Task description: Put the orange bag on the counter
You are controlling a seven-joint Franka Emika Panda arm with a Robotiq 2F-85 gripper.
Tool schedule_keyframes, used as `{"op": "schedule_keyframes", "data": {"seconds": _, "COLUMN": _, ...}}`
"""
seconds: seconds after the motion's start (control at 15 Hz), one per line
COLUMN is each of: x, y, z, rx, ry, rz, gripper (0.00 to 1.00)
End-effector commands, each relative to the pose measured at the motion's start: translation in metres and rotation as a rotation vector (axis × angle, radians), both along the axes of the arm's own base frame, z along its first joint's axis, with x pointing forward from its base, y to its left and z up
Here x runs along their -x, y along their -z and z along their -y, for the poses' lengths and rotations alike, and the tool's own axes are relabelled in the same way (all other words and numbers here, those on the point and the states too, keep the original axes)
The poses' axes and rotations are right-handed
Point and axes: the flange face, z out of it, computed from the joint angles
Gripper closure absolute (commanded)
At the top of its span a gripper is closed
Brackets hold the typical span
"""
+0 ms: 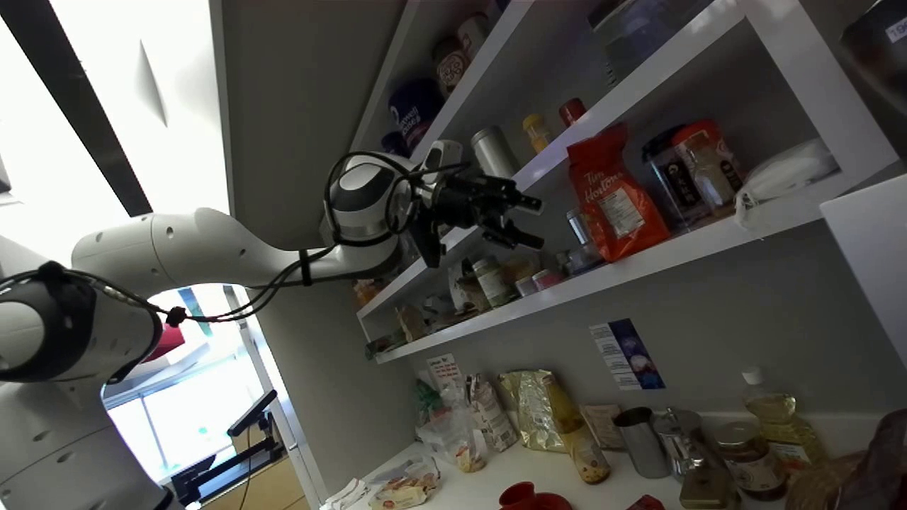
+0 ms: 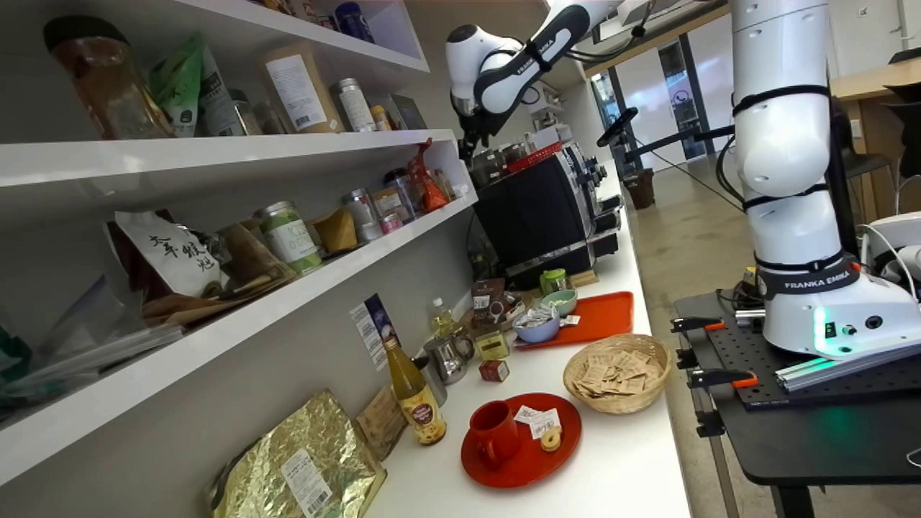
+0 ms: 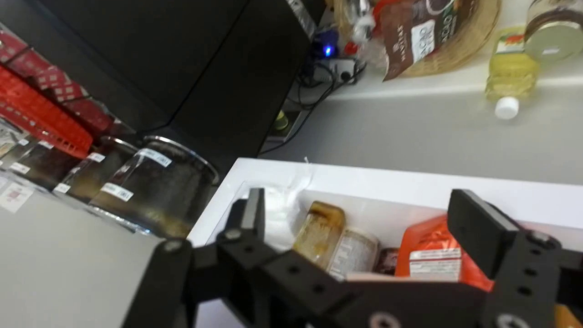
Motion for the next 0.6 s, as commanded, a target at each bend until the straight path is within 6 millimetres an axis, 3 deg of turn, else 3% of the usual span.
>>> {"op": "schedule_keyframes", "data": {"seconds": 0.0, "x": -0.024, "y": -0.007, "z": 0.012, "rx": 0.095, "ry": -0.012, "rz": 0.154, "gripper": 0.0}}
{"op": "schedule_keyframes", "data": {"seconds": 0.53, "x": -0.069, "y": 0.019, "z": -0.006, "rx": 0.027, "ry": -0.107, "rz": 0.395, "gripper": 0.0}}
